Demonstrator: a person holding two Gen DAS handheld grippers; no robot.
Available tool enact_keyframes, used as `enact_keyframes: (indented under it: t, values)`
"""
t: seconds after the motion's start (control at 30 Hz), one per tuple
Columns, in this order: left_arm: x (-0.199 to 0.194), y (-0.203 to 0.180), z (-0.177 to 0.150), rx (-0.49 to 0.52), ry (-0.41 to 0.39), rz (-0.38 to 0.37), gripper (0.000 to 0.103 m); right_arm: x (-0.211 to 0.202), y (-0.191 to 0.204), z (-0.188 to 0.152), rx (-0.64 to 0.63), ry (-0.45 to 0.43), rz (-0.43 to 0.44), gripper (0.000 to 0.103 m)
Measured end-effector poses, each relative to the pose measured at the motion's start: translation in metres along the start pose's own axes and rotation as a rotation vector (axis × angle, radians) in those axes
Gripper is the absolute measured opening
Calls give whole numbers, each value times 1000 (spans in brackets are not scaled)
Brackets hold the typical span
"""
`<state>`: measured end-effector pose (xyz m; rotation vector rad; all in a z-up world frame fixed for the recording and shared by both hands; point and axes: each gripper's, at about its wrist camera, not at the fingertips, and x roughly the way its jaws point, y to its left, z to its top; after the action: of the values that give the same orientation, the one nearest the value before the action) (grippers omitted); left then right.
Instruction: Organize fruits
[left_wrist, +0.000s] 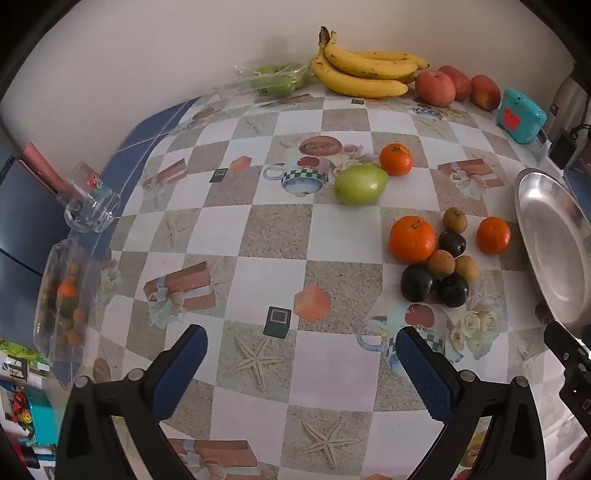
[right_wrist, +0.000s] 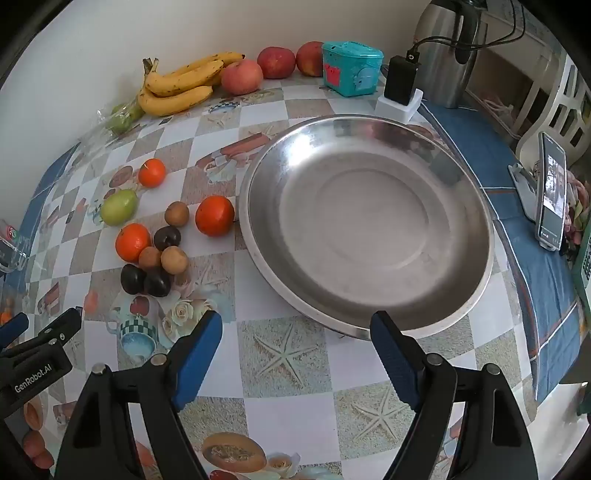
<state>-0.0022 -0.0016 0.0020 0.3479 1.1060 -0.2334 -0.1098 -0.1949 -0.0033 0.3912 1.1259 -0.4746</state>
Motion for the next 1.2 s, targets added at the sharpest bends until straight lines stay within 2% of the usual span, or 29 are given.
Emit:
enact_keyframes:
  t: [0.2, 0.23, 0.4, 1.2]
  values:
    - [-3, -11, -4, 47, -21, 20, 103, 0, 1, 0, -2, -2, -2, 83]
    - [2, -12, -1, 29, 9, 16, 103, 0, 1, 0, -2, -2, -3, 83]
    - [2, -2, -1, 11, 10, -6, 103, 0, 1, 0, -4, -3, -3, 83]
    - [3, -2, -3, 6, 16, -5, 103, 1, 1, 0, -4, -2, -2, 83]
